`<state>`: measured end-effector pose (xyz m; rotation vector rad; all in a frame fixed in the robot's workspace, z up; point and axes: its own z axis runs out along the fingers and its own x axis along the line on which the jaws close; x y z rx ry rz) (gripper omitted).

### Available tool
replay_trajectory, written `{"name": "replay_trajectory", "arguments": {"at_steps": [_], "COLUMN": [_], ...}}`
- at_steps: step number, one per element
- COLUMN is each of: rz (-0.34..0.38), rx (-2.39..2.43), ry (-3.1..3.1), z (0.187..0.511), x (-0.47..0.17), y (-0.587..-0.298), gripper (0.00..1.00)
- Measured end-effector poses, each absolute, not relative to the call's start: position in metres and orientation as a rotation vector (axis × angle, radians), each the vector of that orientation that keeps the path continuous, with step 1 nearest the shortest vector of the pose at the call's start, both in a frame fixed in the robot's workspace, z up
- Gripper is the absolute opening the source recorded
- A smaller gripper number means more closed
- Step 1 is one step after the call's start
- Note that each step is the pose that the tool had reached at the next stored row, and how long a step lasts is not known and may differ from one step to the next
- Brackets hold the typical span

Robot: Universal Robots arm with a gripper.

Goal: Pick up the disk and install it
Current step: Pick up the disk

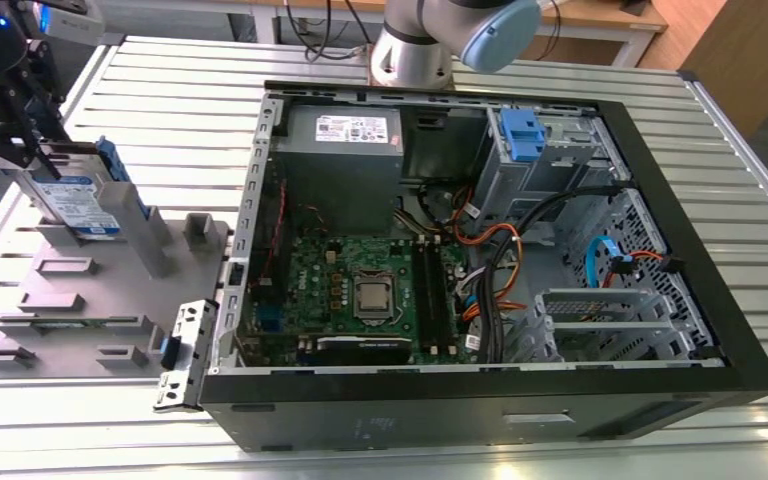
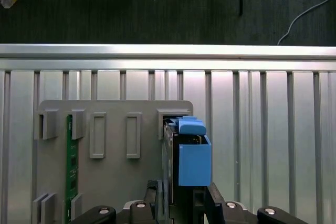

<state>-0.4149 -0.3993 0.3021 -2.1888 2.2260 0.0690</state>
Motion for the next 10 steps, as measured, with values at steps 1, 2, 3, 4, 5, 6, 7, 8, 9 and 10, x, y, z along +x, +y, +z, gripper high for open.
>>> {"name": "replay_trajectory", "arguments": {"at_steps": [1,2,3,4,5,6,7,8,9,10], "rz": [0.069,0.069,0.069,0.069,0.069,0.069,0.069,0.069,0.069,0.069], "rx": [-2.189,-2.189,-2.189,-2.189,-2.189,-2.189,-2.189,-2.189,-2.189,-2.190], "ry": [2.226,2.226,2.226,2.226,2.226,2.226,2.226,2.225,2.225,2.225], "z": [0.3021,0.3021,0.3021,0.3021,0.3021,0.3021,0.3021,0.3021,0.3021,0.3021], "x": [-0.4149,-0.4149,-0.4149,-0.4149,-0.4149,-0.4149,-0.4149,-0.4149,-0.4149,-0.4149], "y": [-0.3993,-0.3993,-0.3993,-0.3993,-0.3993,-0.3993,-0.3993,-0.3993,-0.3993,-0.3993], "gripper": [0.47,0.46,0.46,0.40,0.40,0.35,0.35,0.35,0.35,0.35]}}
